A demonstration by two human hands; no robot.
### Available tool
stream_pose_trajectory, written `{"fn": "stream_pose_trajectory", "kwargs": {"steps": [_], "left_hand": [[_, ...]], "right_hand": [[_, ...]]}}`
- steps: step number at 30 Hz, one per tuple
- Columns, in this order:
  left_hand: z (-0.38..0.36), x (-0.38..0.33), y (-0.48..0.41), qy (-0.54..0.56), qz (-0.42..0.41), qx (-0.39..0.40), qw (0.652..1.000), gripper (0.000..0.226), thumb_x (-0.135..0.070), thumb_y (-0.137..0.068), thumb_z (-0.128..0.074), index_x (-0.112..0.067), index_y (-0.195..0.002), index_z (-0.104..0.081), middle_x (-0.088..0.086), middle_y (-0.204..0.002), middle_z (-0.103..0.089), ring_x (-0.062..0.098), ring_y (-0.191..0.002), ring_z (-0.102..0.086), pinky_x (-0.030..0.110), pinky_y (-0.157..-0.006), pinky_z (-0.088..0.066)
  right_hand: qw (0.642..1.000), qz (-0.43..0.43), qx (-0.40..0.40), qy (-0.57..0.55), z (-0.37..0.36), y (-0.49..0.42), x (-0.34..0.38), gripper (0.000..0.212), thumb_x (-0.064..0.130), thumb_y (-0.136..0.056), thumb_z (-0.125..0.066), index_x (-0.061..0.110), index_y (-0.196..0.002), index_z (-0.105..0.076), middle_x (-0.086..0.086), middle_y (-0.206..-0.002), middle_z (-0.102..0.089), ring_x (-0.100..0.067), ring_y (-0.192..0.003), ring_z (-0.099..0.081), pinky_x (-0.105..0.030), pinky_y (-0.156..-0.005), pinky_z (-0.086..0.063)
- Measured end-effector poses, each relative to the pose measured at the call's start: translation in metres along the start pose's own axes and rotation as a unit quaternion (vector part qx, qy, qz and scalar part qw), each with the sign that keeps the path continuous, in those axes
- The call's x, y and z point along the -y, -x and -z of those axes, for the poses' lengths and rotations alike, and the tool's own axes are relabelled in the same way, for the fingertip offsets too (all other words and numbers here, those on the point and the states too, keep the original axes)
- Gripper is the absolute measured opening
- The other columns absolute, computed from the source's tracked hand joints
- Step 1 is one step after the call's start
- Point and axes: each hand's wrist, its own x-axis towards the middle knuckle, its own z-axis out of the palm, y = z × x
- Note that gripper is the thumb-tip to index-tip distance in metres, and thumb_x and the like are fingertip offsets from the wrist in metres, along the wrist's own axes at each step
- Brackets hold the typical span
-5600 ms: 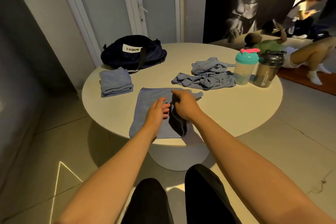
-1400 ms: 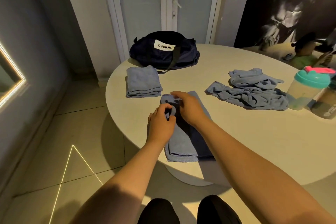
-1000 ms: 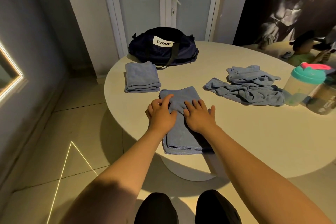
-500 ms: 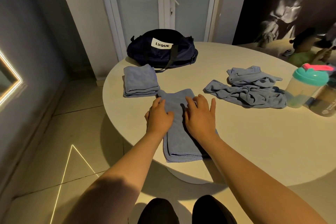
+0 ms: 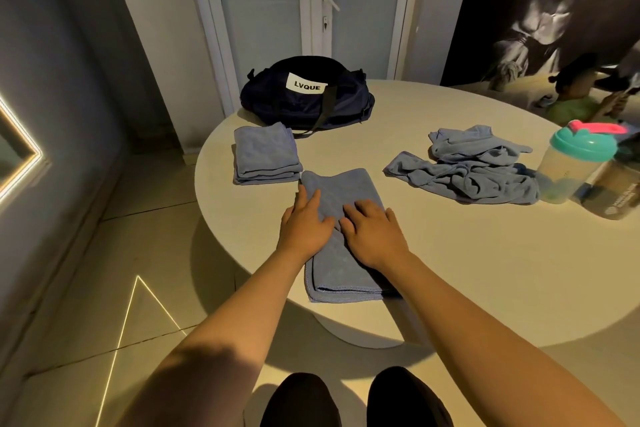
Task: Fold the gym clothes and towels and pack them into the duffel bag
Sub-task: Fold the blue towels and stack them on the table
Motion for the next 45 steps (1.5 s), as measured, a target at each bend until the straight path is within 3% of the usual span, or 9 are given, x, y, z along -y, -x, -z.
{"fn": "stream_pose_trajectory", "kwargs": {"steps": [3, 8, 12, 16, 23, 31, 38, 42, 45], "left_hand": [[0.000, 0.001, 0.001, 0.034, -0.025, -0.016, 0.999, 0.063, -0.032, -0.100, -0.053, -0.034, -0.157, -0.027, -0.006, -0.169, 0.006, 0.030, -0.149, -0.023, 0.047, -0.120, -0.026], [-0.005, -0.005, 0.013, 0.015, -0.093, -0.051, 0.994, 0.041, -0.041, -0.101, -0.056, -0.032, -0.140, -0.054, -0.005, -0.164, -0.021, 0.023, -0.140, -0.033, 0.040, -0.115, -0.031], [-0.006, -0.005, 0.018, 0.038, -0.089, -0.031, 0.995, 0.037, -0.022, -0.106, -0.049, -0.020, -0.142, -0.056, 0.000, -0.163, -0.027, 0.023, -0.143, -0.031, 0.032, -0.115, -0.028], [-0.006, -0.013, 0.027, 0.083, -0.053, -0.040, 0.994, 0.039, -0.019, -0.107, -0.043, -0.024, -0.146, -0.051, -0.002, -0.165, -0.019, 0.023, -0.145, -0.027, 0.032, -0.116, -0.026], [-0.007, -0.015, 0.054, -0.001, -0.007, -0.099, 0.995, 0.042, -0.025, -0.103, -0.048, -0.035, -0.143, -0.047, 0.007, -0.125, -0.053, 0.029, -0.116, -0.047, 0.042, -0.106, -0.037], [-0.012, -0.010, 0.068, 0.051, -0.021, -0.097, 0.994, 0.033, -0.022, -0.105, -0.042, -0.032, -0.127, -0.063, 0.006, -0.120, -0.057, 0.028, -0.112, -0.053, 0.045, -0.098, -0.048], [-0.003, -0.012, 0.072, 0.097, -0.003, -0.083, 0.992, 0.033, -0.027, -0.104, -0.044, -0.027, -0.129, -0.065, 0.004, -0.123, -0.054, 0.022, -0.106, -0.056, 0.036, -0.091, -0.050], [-0.004, -0.013, 0.072, 0.086, 0.003, -0.053, 0.995, 0.036, -0.029, -0.101, -0.046, -0.028, -0.134, -0.060, 0.004, -0.126, -0.052, 0.028, -0.117, -0.051, 0.048, -0.101, -0.047], [-0.003, -0.013, 0.079, 0.072, -0.006, -0.040, 0.997, 0.040, -0.032, -0.098, -0.053, -0.030, -0.139, -0.054, 0.003, -0.126, -0.048, 0.024, -0.120, -0.046, 0.043, -0.106, -0.043]], "right_hand": [[0.991, -0.066, 0.115, -0.012, 0.003, -0.005, -0.007, 0.063, 0.058, -0.103, -0.012, 0.033, -0.160, -0.006, 0.002, -0.168, 0.003, -0.016, -0.154, 0.007, -0.055, -0.121, 0.008], [0.986, -0.111, 0.123, -0.010, 0.008, 0.001, -0.014, 0.066, 0.063, -0.101, -0.007, 0.034, -0.160, 0.003, 0.003, -0.167, 0.013, -0.017, -0.153, 0.016, -0.059, -0.119, 0.011], [0.997, -0.079, 0.004, -0.019, 0.001, 0.010, -0.008, 0.053, 0.049, -0.105, -0.014, 0.028, -0.152, -0.031, -0.008, -0.161, -0.025, -0.024, -0.151, -0.015, -0.057, -0.119, 0.000], [0.990, 0.006, -0.141, 0.004, -0.003, 0.020, 0.000, 0.033, 0.033, -0.105, -0.037, 0.016, -0.120, -0.061, -0.009, -0.106, -0.056, -0.032, -0.099, -0.053, -0.039, -0.086, -0.035], [1.000, -0.027, 0.012, -0.002, 0.004, 0.032, -0.002, 0.050, 0.042, -0.107, -0.023, 0.025, -0.153, -0.031, -0.001, -0.155, -0.036, -0.023, -0.147, -0.023, -0.053, -0.118, -0.012], [0.999, -0.040, -0.009, -0.006, -0.004, 0.062, 0.001, 0.052, 0.043, -0.106, -0.019, 0.027, -0.154, -0.029, -0.002, -0.162, -0.026, -0.021, -0.151, -0.015, -0.052, -0.122, -0.009], [0.988, -0.078, 0.135, -0.012, 0.009, 0.062, -0.001, 0.066, 0.063, -0.101, -0.015, 0.038, -0.158, 0.006, 0.001, -0.166, 0.017, -0.020, -0.152, 0.020, -0.057, -0.121, 0.010], [0.993, -0.067, 0.097, -0.008, 0.004, 0.068, -0.002, 0.073, 0.066, -0.100, -0.017, 0.031, -0.160, 0.005, 0.000, -0.167, 0.014, -0.018, -0.153, 0.017, -0.056, -0.121, 0.009], [0.999, -0.033, -0.033, -0.020, -0.003, 0.077, -0.003, 0.073, 0.061, -0.100, -0.028, 0.020, -0.160, -0.017, -0.004, -0.167, -0.008, -0.022, -0.155, -0.004, -0.055, -0.122, 0.000]]}}
